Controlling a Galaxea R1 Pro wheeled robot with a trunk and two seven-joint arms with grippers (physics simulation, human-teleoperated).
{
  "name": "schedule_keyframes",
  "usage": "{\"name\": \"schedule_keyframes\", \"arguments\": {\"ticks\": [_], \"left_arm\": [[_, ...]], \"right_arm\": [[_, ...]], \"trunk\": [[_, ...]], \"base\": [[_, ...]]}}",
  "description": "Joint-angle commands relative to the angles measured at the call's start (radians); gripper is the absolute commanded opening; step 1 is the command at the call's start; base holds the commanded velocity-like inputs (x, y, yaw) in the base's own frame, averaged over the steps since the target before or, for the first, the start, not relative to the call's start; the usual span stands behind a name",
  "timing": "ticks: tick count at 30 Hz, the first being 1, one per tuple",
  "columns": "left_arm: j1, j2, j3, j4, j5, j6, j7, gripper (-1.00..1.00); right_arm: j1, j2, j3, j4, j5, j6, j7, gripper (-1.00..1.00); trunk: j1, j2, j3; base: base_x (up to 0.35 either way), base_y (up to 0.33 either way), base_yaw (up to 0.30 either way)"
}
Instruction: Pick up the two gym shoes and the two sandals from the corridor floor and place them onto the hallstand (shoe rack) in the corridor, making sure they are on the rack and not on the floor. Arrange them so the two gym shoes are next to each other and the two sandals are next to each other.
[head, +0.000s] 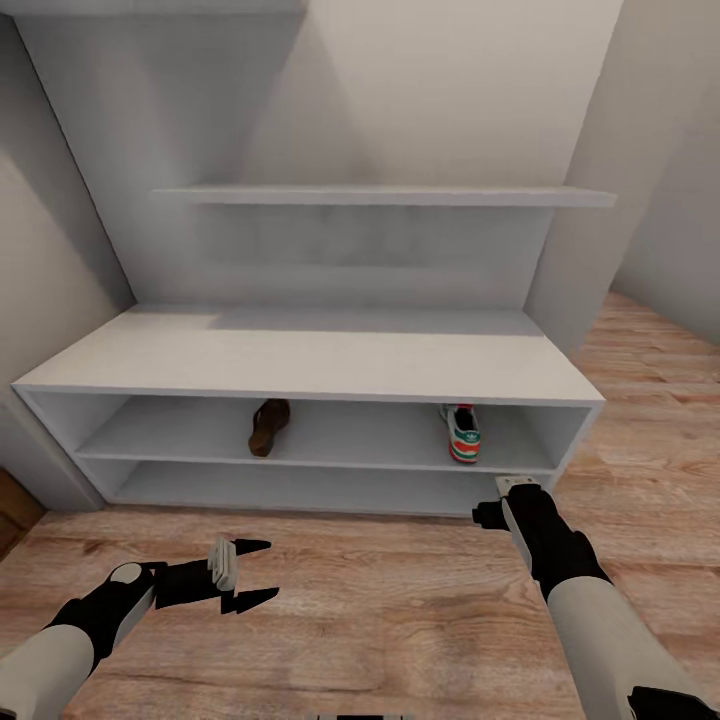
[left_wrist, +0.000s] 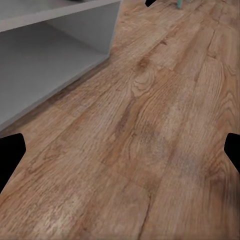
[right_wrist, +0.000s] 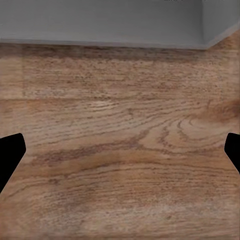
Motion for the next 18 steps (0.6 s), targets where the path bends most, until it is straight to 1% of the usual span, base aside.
{"name": "schedule_keyframes", "arguments": {"ticks": [1, 15, 17, 18], "left_arm": [[-0.001, 0.001, -0.008, 0.001, 0.009, -0.005, 0.0, 1.0], [-0.001, 0.005, -0.003, 0.002, 0.01, -0.002, 0.0, 1.0], [-0.001, 0.006, -0.003, 0.002, 0.01, -0.002, 0.0, 1.0], [-0.001, 0.006, -0.002, 0.002, 0.01, -0.002, 0.002, 1.0]], "right_arm": [[0.0, 0.0, -0.001, -0.002, 0.003, 0.004, 0.0, 1.0], [0.013, 0.0, -0.003, -0.022, -0.005, -0.007, 0.002, 1.0], [0.013, 0.0, -0.003, -0.058, -0.005, -0.055, 0.002, 1.0], [0.013, 0.0, -0.003, -0.101, -0.005, -0.103, 0.002, 1.0]], "trunk": [[0.0, 0.0, -0.001], [0.0, 0.0, -0.001], [0.0, 0.0, -0.001], [0.0, 0.0, -0.001]], "base": [[-0.016, 0.0, 0.0], [-0.003, 0.0, 0.0], [0.0, 0.0, 0.0], [0.0, 0.0, 0.0]]}}
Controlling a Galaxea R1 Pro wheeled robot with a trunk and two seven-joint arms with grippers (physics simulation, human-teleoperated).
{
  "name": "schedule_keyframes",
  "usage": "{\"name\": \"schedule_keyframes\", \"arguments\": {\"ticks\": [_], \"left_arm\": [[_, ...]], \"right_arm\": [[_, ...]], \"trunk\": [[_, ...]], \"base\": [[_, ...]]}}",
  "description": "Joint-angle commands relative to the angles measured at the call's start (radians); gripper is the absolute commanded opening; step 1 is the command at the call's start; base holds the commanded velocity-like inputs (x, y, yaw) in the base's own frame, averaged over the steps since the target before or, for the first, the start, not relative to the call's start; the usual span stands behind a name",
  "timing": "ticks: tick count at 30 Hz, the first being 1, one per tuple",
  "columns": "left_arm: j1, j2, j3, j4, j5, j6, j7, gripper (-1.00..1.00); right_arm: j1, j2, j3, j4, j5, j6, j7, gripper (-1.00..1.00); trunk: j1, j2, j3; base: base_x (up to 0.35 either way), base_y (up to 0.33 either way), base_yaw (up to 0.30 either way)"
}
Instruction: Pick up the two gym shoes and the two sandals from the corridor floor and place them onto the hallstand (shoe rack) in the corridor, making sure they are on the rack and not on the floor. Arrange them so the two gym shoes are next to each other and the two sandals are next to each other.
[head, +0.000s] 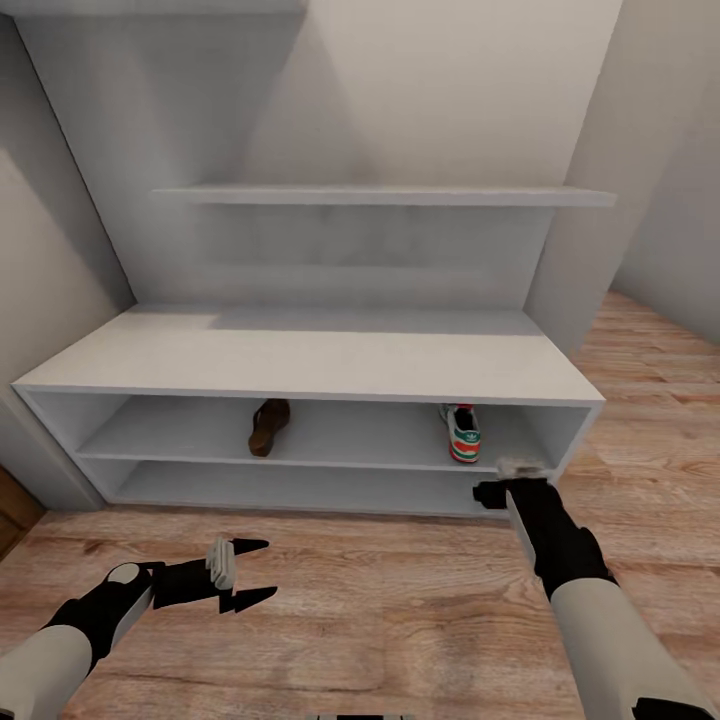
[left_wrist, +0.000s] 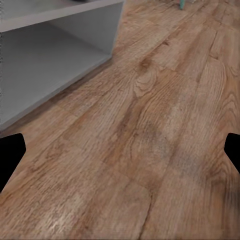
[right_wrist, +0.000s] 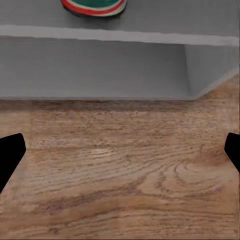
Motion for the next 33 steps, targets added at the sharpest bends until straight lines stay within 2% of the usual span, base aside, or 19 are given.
{"name": "schedule_keyframes", "arguments": {"ticks": [1, 6, 10, 18, 22, 26, 33], "left_arm": [[-0.001, 0.002, -0.007, 0.0, 0.009, -0.005, 0.0, 1.0], [-0.001, 0.005, -0.004, 0.001, 0.012, -0.004, 0.0, 1.0], [-0.001, 0.006, -0.003, 0.002, 0.013, -0.004, 0.0, 1.0], [-0.001, 0.006, -0.003, 0.002, 0.013, -0.003, 0.001, 1.0], [-0.001, 0.006, -0.003, 0.002, 0.013, -0.003, 0.001, 1.0], [-0.001, 0.005, -0.004, 0.002, 0.013, -0.003, 0.002, 1.0], [-0.001, 0.004, -0.004, 0.002, 0.013, -0.003, 0.002, 1.0]], "right_arm": [[0.0, 0.0, 0.0, -0.021, 0.004, -0.019, 0.001, 1.0], [0.0, 0.001, 0.0, -0.055, 0.002, -0.108, 0.001, 1.0], [0.002, 0.003, 0.0, -0.059, 0.002, -0.19, 0.0, 1.0], [0.051, 0.02, -0.002, -0.06, 0.002, -0.252, -0.001, 1.0], [0.104, 0.023, -0.002, -0.06, 0.002, -0.269, -0.001, 1.0], [0.139, 0.023, -0.002, -0.056, 0.001, -0.409, -0.003, 1.0], [0.143, 0.023, -0.002, -0.053, 0.001, -0.441, -0.003, 1.0]], "trunk": [[0.0, 0.0, -0.001], [0.0, 0.0, -0.001], [0.002, -0.001, -0.016], [0.005, -0.003, -0.047], [0.005, -0.003, -0.047], [0.005, -0.003, -0.047], [0.005, -0.003, -0.047]], "base": [[0.0, 0.0, 0.0], [0.0, 0.0, 0.0], [0.0, 0.0, 0.0], [0.0, 0.0, 0.0], [0.0, 0.0, 0.0], [0.0, 0.0, 0.0], [0.0, 0.0, 0.0]]}}
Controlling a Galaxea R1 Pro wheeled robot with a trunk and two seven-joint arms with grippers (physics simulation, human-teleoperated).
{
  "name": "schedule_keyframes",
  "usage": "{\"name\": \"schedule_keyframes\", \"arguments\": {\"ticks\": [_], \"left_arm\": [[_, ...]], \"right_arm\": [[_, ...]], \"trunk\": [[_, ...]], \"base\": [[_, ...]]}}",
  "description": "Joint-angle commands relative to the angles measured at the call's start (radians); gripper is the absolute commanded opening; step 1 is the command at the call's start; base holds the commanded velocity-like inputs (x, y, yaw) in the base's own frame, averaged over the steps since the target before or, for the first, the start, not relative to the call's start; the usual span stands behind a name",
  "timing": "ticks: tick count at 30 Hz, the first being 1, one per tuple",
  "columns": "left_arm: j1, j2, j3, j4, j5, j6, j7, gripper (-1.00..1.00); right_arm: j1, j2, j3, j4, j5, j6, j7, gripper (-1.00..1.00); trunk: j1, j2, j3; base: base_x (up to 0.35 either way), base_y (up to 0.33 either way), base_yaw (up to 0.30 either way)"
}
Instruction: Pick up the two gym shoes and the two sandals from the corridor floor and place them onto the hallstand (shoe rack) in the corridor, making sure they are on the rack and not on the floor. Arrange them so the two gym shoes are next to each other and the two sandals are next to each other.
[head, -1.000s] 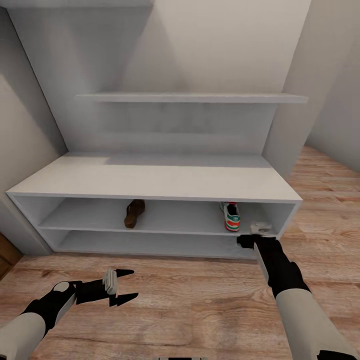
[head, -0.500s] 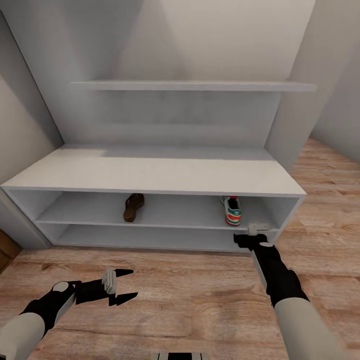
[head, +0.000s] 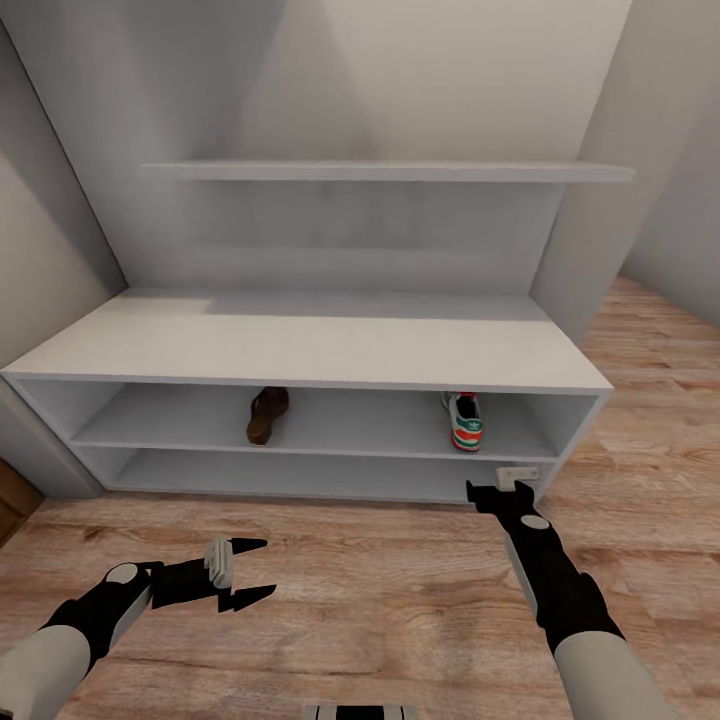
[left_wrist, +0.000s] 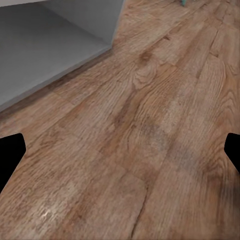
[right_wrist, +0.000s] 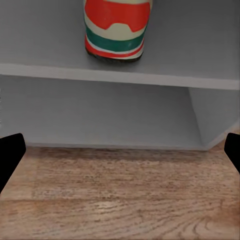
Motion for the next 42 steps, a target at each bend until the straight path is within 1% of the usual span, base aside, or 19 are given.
{"name": "schedule_keyframes", "arguments": {"ticks": [1, 9, 14, 16, 19, 23, 24, 33, 42], "left_arm": [[-0.001, 0.001, -0.009, 0.0, 0.009, -0.005, 0.0, 1.0], [-0.001, 0.001, -0.01, 0.0, 0.009, -0.005, 0.002, 1.0], [-0.001, 0.0, -0.011, 0.0, 0.009, -0.005, 0.017, 1.0], [-0.001, -0.001, -0.012, 0.0, 0.009, -0.005, 0.034, 1.0], [-0.001, -0.003, -0.013, 0.0, 0.008, -0.005, 0.058, 1.0], [-0.001, -0.003, -0.013, 0.0, 0.008, -0.005, 0.067, 1.0], [-0.001, -0.004, -0.013, 0.0, 0.008, -0.005, 0.07, 1.0], [-0.001, -0.003, -0.011, 0.0, 0.009, -0.005, 0.071, 1.0], [-0.001, -0.002, -0.01, 0.0, 0.009, -0.005, 0.07, 1.0]], "right_arm": [[0.0, 0.0, 0.0, -0.001, 0.009, 0.005, 0.0, 1.0], [0.0, 0.0, 0.0, 0.006, 0.009, 0.001, 0.0, 1.0], [0.0, 0.0, -0.001, 0.008, 0.007, 0.001, 0.002, 1.0], [0.0, 0.0, -0.001, 0.01, 0.007, 0.001, 0.002, 1.0], [0.0, 0.0, -0.001, 0.037, 0.006, 0.001, 0.002, 1.0], [0.0, 0.0, -0.002, 0.072, 0.007, 0.0, 0.004, 1.0], [0.0, 0.0, -0.001, 0.093, 0.007, 0.0, 0.005, 1.0], [0.0, 0.0, 0.0, 0.103, 0.008, -0.001, 0.004, 1.0], [0.0, 0.0, 0.0, 0.103, 0.008, 0.0, 0.002, 1.0]], "trunk": [[0.0, 0.0, -0.001], [0.0, 0.0, -0.001], [0.0, 0.0, -0.001], [0.0, 0.0, -0.001], [0.0, 0.0, -0.001], [0.0, 0.0, -0.001], [0.0, 0.0, -0.001], [0.0, 0.0, -0.001], [0.0, 0.0, -0.001]], "base": [[0.0, 0.0, 0.0], [-0.003, 0.0, 0.0], [-0.073, 0.0, 0.0], [-0.212, 0.0, 0.0], [-0.299, 0.0, 0.0], [-0.324, 0.0, 0.0], [-0.336, 0.0, 0.0], [-0.324, 0.0, 0.0], [-0.061, 0.0, 0.0]]}}
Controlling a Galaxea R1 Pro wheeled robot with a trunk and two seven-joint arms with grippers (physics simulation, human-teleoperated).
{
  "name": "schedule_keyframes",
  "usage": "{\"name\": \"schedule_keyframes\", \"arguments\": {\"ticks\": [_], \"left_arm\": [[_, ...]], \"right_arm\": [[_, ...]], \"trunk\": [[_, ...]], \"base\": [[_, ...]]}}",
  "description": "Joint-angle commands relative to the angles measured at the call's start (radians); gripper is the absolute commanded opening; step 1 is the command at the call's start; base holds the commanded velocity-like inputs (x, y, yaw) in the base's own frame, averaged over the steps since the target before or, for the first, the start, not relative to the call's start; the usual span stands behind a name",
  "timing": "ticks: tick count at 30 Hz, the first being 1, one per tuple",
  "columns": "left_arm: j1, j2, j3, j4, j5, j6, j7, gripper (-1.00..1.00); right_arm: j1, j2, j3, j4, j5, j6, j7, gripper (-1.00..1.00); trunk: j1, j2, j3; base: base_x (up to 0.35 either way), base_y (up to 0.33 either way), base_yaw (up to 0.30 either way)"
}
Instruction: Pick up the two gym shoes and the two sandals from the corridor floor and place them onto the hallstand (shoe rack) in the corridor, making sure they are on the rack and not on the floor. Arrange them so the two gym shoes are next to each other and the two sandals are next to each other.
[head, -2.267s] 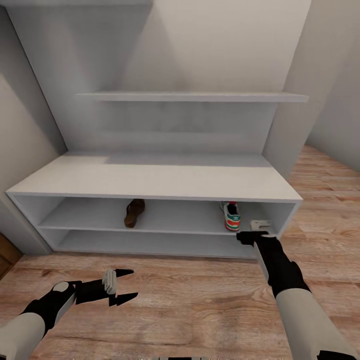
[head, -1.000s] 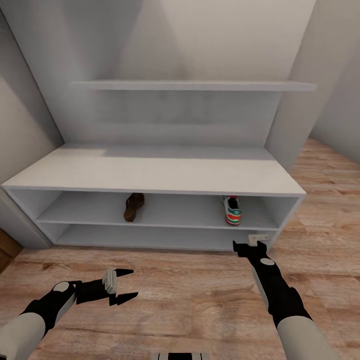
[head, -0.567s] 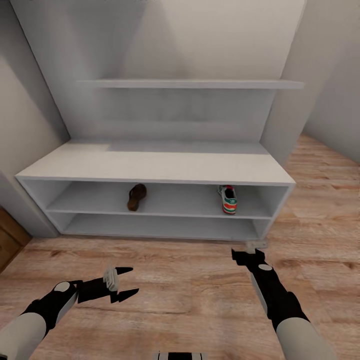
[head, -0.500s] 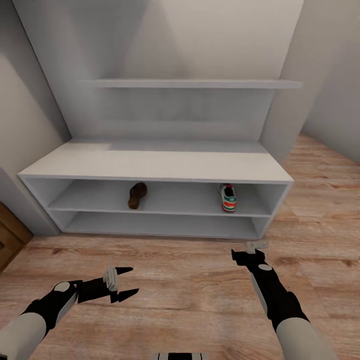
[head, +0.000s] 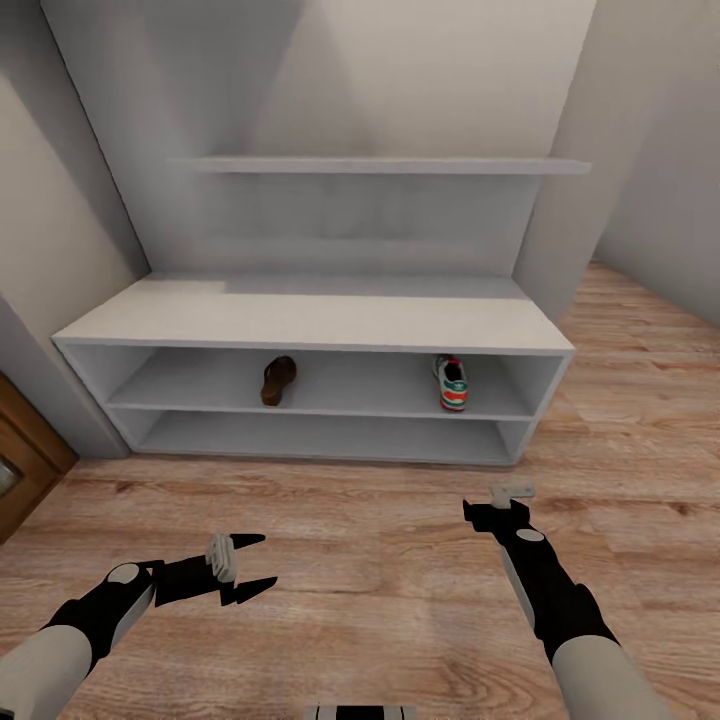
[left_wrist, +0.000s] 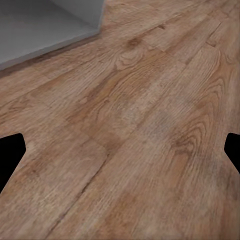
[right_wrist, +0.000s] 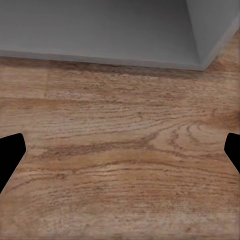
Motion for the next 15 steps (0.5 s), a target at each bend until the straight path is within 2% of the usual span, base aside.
{"name": "schedule_keyframes", "arguments": {"ticks": [1, 6, 15], "left_arm": [[-0.001, 0.001, -0.008, 0.0, 0.009, -0.005, 0.0, 1.0], [-0.001, 0.001, -0.008, 0.0, 0.009, -0.005, 0.0, 1.0], [-0.001, 0.001, -0.009, 0.002, 0.01, -0.004, 0.002, 1.0]], "right_arm": [[0.0, 0.0, 0.0, -0.002, 0.01, 0.006, 0.0, 1.0], [0.0, 0.0, -0.001, -0.002, 0.01, 0.006, 0.0, 1.0], [0.0, 0.0, -0.002, 0.0, 0.008, 0.007, 0.0, 1.0]], "trunk": [[0.0, 0.0, -0.001], [0.0, 0.0, 0.001], [-0.004, 0.002, 0.049]], "base": [[-0.007, 0.0, 0.0], [-0.003, 0.0, 0.0], [0.0, 0.0, 0.0]]}}
